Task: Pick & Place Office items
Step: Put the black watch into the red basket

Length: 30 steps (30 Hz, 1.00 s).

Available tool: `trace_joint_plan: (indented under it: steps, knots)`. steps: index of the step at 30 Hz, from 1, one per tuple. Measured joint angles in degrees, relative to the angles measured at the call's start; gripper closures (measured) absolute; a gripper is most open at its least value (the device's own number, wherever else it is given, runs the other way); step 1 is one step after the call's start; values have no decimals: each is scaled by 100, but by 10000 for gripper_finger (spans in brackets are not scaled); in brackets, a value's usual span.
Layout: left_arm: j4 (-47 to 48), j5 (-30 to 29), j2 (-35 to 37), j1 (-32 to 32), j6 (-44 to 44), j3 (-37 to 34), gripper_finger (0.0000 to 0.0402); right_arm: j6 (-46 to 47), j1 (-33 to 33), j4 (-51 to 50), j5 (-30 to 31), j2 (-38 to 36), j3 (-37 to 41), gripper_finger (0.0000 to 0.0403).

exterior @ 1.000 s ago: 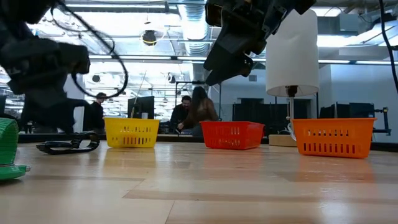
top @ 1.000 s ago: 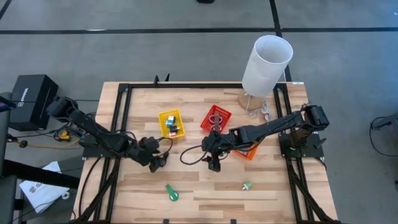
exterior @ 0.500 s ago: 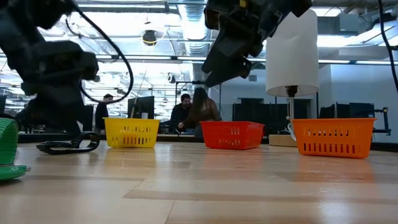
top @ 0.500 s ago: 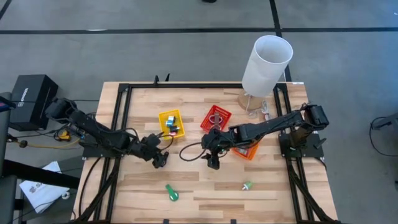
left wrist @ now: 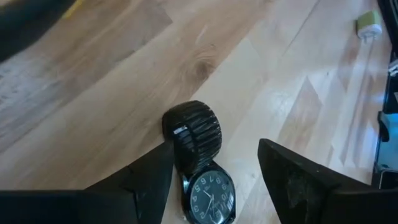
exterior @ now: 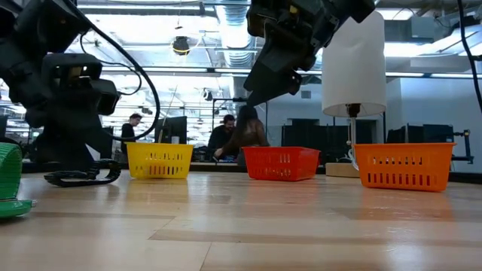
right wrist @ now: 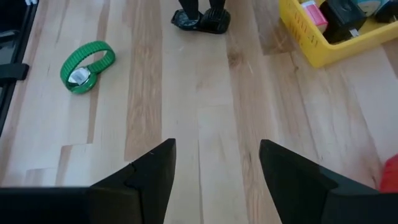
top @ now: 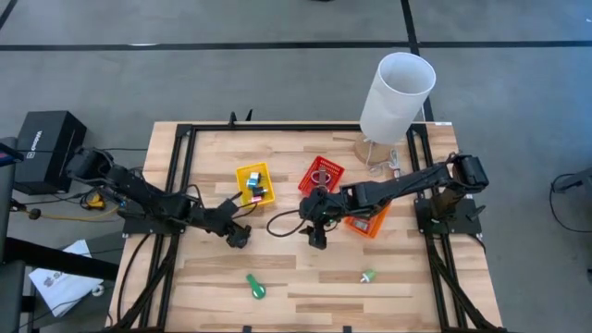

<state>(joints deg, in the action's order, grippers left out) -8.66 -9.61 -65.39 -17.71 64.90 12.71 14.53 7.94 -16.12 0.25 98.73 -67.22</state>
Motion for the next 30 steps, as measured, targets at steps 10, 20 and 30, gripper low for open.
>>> trace_joint_plan:
  steps: [10, 20, 30]
  knots:
    - [-599, -4, 0, 17, -9, -262, 207, -3, -61, 11, 0, 1, 0, 180]
    - [-818, -85, -30, 17, -146, -428, 249, -16, -101, 11, 2, 0, 0, 180]
    - [-1041, -85, -31, 17, -208, -428, 291, -14, -101, 9, 0, 0, 0, 180]
